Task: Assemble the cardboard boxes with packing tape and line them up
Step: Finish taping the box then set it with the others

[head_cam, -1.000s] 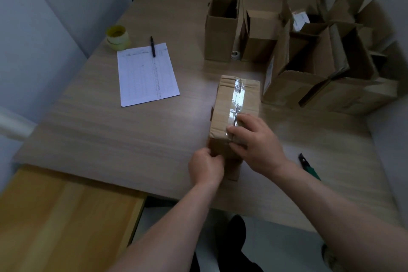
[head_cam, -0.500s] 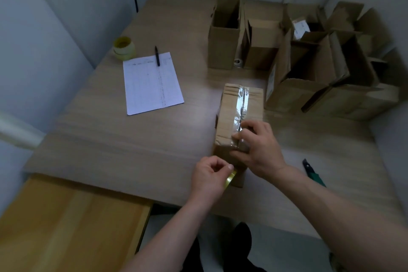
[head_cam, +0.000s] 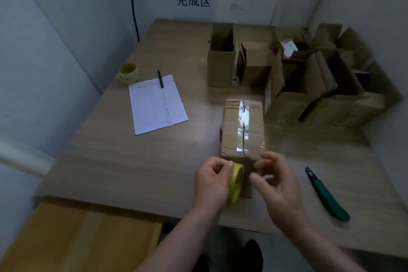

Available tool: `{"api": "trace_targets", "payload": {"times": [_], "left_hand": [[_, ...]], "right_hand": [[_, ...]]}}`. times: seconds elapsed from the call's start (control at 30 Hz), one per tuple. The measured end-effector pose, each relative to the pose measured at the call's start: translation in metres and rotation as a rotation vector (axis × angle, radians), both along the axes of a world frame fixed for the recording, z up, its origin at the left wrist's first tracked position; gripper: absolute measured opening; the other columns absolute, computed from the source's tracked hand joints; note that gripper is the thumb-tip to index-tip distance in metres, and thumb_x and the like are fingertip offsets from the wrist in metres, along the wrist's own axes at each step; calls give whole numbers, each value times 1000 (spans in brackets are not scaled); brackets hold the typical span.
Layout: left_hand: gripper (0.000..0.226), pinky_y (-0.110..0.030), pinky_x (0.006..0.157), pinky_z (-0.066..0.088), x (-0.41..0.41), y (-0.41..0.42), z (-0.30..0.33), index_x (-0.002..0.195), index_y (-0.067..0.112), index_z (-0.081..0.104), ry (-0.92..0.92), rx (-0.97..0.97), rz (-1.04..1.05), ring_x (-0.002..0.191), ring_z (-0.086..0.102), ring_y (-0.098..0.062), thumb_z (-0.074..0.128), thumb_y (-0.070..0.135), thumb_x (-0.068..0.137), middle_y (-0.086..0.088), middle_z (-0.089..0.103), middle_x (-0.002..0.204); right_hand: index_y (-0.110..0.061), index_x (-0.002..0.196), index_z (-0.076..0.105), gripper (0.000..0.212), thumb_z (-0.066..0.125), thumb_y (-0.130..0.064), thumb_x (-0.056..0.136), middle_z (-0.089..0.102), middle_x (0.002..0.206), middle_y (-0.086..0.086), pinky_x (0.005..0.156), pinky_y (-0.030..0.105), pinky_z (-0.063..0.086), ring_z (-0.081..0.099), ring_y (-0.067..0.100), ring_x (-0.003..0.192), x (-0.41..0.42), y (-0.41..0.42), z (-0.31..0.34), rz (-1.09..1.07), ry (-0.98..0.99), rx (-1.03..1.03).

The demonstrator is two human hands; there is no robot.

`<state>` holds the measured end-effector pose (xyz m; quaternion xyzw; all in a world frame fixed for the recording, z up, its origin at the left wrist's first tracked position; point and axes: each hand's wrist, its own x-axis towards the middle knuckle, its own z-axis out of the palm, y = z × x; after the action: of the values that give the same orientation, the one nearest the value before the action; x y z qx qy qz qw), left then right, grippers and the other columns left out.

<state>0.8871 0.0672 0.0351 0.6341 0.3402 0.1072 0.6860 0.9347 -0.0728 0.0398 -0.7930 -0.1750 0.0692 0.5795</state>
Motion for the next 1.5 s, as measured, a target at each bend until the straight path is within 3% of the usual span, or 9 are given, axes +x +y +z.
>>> {"api": "trace_targets", "payload": {"times": [0.13, 0.23, 0.4, 0.5, 0.73, 0.9, 1.03, 1.2, 1.5], "left_hand": [[17, -24, 58, 50, 6, -17, 9, 72, 18, 67, -26, -144, 7, 67, 62, -10, 69, 18, 89, 0, 66, 71], [20, -32, 61, 51, 5, -23, 5, 68, 19, 66, -24, -68, -57, 70, 60, -13, 71, 19, 87, -10, 66, 83], [30, -28, 52, 49, 6, -32, 4, 59, 22, 61, -139, 43, -182, 72, 59, -18, 71, 10, 85, -7, 57, 91], [24, -35, 52, 52, 6, -36, 8, 63, 18, 64, -196, -49, -241, 67, 59, -20, 71, 10, 84, -11, 60, 84], [9, -23, 68, 52, 13, -25, 13, 76, 8, 75, -244, -91, -158, 72, 65, -13, 72, 10, 85, -10, 72, 77], [32, -41, 86, 57, 16, -6, 11, 100, 15, 72, -171, -218, -147, 91, 71, -27, 84, 28, 74, -8, 75, 90], [15, -21, 73, 54, 14, 2, 19, 90, 20, 78, -153, -9, -480, 82, 70, -9, 80, 12, 78, 1, 76, 84], [3, -29, 67, 57, 10, 6, 11, 80, 14, 76, -83, 106, -453, 72, 67, -13, 76, 12, 82, -5, 73, 76], [9, -37, 69, 54, 1, 12, 4, 96, 4, 64, 122, -514, -369, 67, 65, -22, 66, 3, 88, -13, 66, 73]], "right_hand": [[-35, 143, 41, 74, 76, -14, 81, 62, 122, -14, 94, 34, 54, 62, 8, 111, -37, 7, -17, 123, 255, 62], [-46, 147, 35, 77, 71, -16, 86, 53, 141, -15, 100, 42, 52, 56, 10, 124, -36, 3, -21, 64, 335, 101], [-39, 132, 58, 58, 59, 2, 91, 72, 96, 4, 59, 41, 56, 64, 20, 68, -26, -6, -5, -12, 320, -3], [-17, 108, 69, 23, 54, -4, 97, 67, 84, 17, 49, 36, 50, 61, 22, 63, -14, -9, 13, -15, 370, 33], [-21, 76, 71, 21, 63, -26, 95, 67, 69, -1, 58, 35, 50, 60, 9, 62, 12, -19, 37, -25, 110, -295], [-34, 72, 63, 23, 61, -42, 93, 59, 59, -13, 60, 37, 47, 53, 6, 58, 27, -17, 41, 84, -61, -580], [-34, 66, 62, 28, 60, -42, 93, 58, 58, -14, 54, 32, 42, 52, 5, 57, 31, -17, 43, 175, -26, -601], [-34, 69, 66, 28, 58, -42, 95, 62, 65, -9, 56, 29, 44, 56, 5, 63, 27, -13, 37, 247, 33, -600], [-31, 81, 71, 12, 65, -36, 90, 66, 71, -9, 60, 23, 44, 58, 3, 69, 25, -14, 35, 440, 47, -667]]}}
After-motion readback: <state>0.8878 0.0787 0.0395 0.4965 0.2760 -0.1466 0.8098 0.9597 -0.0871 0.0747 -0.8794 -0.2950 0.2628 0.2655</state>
